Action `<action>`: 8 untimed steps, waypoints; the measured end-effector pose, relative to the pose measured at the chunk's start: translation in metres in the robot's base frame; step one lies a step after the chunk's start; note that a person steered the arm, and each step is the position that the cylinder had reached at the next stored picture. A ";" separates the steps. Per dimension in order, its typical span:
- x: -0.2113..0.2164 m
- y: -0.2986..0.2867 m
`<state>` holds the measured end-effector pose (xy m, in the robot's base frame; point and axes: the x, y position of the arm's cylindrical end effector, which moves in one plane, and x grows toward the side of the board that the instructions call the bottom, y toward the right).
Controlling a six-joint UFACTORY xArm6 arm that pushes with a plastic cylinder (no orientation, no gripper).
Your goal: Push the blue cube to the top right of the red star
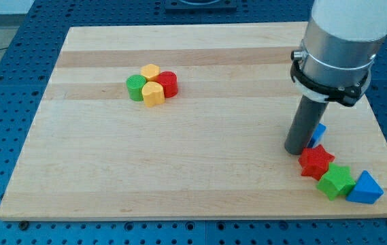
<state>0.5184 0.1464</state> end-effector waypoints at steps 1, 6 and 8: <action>-0.003 -0.014; -0.040 0.019; -0.030 0.019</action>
<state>0.4881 0.1657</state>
